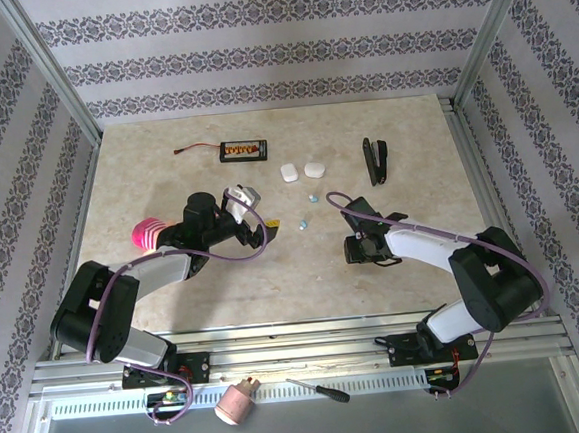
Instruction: Insert wireless bluetooth earbuds into charging case
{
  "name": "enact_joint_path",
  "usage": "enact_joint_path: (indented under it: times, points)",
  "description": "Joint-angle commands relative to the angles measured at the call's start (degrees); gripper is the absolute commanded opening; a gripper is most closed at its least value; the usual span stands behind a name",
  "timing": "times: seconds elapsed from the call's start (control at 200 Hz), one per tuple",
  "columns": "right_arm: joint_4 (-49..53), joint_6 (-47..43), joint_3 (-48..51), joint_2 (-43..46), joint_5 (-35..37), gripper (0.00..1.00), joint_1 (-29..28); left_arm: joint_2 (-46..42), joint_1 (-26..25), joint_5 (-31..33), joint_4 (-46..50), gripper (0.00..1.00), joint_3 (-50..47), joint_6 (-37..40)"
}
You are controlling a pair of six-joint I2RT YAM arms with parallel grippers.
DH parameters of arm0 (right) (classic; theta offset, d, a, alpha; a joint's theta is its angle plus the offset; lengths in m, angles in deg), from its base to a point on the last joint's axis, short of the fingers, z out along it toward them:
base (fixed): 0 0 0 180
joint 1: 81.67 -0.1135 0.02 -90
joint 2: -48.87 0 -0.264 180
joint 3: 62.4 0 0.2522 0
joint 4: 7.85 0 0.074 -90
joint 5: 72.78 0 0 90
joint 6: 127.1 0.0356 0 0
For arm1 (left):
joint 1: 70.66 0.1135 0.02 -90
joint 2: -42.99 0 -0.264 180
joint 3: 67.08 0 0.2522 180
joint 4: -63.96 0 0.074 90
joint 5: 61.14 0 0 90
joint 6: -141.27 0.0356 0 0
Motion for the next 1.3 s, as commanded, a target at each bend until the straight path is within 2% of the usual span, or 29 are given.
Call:
enact_joint_path:
  times: [0.0, 0.475, 0.715, 0.824, 0.979, 1.139, 1.299]
  points:
    - [-1.6, -0.6, -2.0, -1.4, 1.1, 0.49, 0.7, 0.7, -0.7, -1.3, -1.0, 0.99, 1.1, -0.1]
    - [-1.0, -0.6, -3.0, -1.0, 1.0, 0.5, 1.0, 1.1, -0.7, -1.7, -1.0, 1.0, 1.4, 0.0]
    - [-0.8, -0.8, -3.2, -2.3, 0.2, 0.45, 1.0, 0.8, -0.7, -1.6, -0.8, 1.0, 1.5, 0.2]
    - [-0.9, -1.5, -3.0, -1.3, -0.4, 0.37, 1.0, 1.2, -0.7, -2.1, 0.1, 1.0, 1.9, -0.4]
    - [-2.2, -7.2, -2.5, 3.0, -5.0, 0.31, 1.0, 0.9, -0.7, -4.8, 0.5, 0.99, 2.1, -0.4]
    - [-5.8, -14.6, -3.9, 6.8, -17.9, 0.26, 1.6, -0.1, -0.7, -10.3, 7.4, 0.99, 4.3, 3.0]
    - [-3.1, -28.0, -8.6, 8.0, -23.0, 0.26, -1.0, -0.4, -0.8, -16.2, 12.5, 0.99, 5.7, 4.8]
